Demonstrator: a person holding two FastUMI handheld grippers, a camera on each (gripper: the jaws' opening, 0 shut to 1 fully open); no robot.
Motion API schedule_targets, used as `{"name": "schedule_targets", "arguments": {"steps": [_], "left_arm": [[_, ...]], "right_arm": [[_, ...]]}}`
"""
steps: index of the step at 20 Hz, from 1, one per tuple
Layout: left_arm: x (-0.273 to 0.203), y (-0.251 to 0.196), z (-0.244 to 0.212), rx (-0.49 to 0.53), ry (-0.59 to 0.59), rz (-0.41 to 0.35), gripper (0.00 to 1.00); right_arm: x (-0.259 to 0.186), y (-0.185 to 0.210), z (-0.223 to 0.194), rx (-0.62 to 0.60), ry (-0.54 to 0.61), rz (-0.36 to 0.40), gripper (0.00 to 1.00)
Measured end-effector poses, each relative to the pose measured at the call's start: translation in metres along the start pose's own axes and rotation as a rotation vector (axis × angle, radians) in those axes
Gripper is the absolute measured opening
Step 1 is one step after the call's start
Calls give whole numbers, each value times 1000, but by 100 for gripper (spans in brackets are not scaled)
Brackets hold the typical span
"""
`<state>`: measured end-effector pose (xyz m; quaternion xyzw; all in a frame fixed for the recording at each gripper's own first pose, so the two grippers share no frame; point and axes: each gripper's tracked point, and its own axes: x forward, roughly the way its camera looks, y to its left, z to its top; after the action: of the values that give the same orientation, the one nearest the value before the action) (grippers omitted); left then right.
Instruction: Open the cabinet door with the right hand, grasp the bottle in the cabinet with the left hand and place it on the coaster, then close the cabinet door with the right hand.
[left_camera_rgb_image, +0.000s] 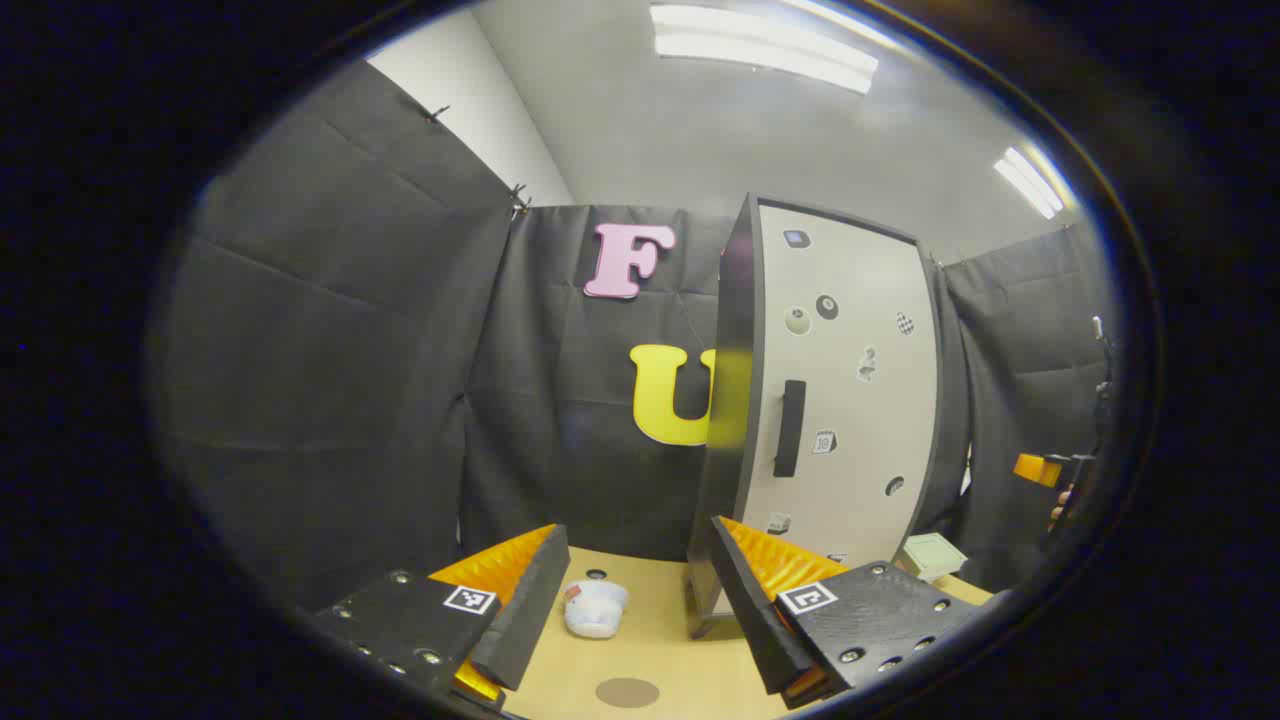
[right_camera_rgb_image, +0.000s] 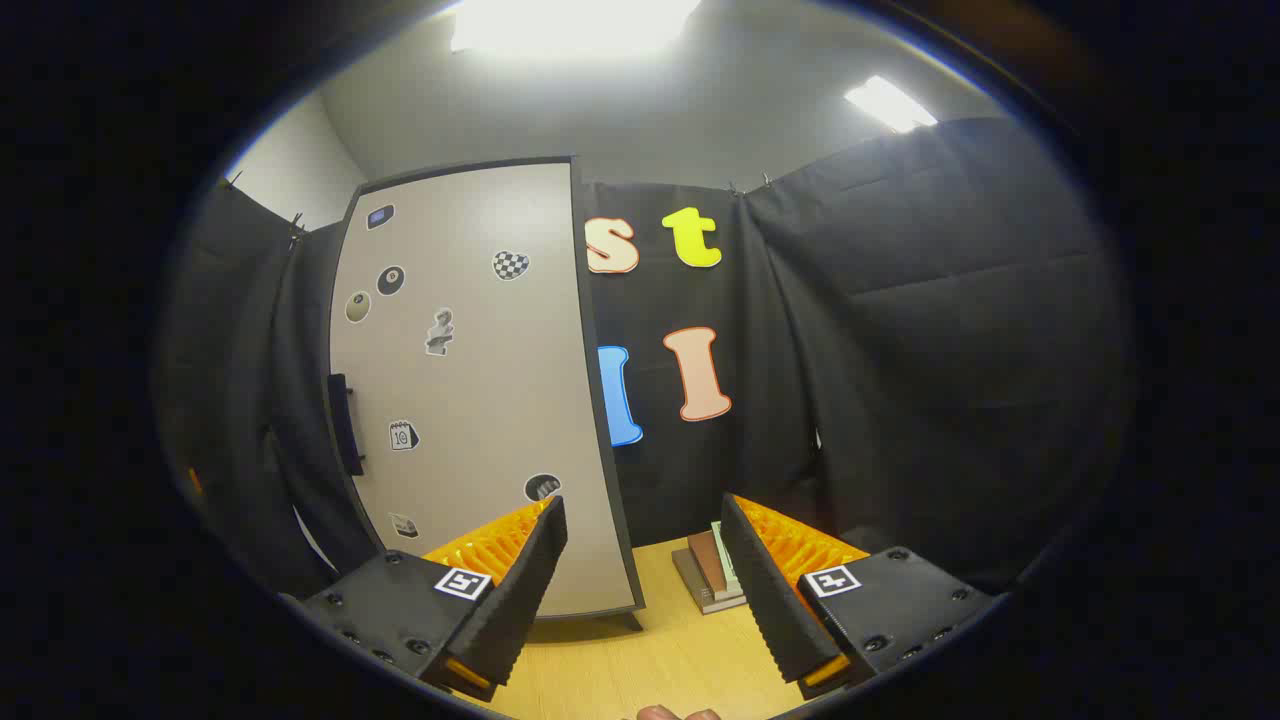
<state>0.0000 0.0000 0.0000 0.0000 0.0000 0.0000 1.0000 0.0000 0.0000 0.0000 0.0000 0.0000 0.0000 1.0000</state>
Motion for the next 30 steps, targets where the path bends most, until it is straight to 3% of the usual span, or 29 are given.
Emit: {"name": "schedule_targets", "arguments": {"steps": [1, 18, 21, 23, 24, 26, 28, 30], "left_arm": [[0, 0, -2, 0, 3, 0, 86], [-10, 11, -26, -34, 43, 46, 86], [-15, 16, -31, -37, 51, 60, 84], [-19, 20, -36, -32, 59, 74, 84], [-22, 20, -42, -31, 67, 77, 84], [-25, 21, -51, -29, 86, 83, 86], [-29, 24, -61, -28, 102, 89, 84], [-33, 28, -66, -39, 111, 96, 85]], "right_arm": [[0, 1, 1, -7, 1, 1, 98], [10, 30, -5, -10, 52, 68, 98], [15, 44, -3, -11, 60, 96, 98], [20, 57, 1, -12, 64, 118, 92], [23, 64, 4, -12, 64, 129, 98], [30, 80, 11, -9, 59, 154, 98], [37, 98, 20, -13, 49, 181, 92], [43, 118, 26, -23, 48, 211, 98]]}}
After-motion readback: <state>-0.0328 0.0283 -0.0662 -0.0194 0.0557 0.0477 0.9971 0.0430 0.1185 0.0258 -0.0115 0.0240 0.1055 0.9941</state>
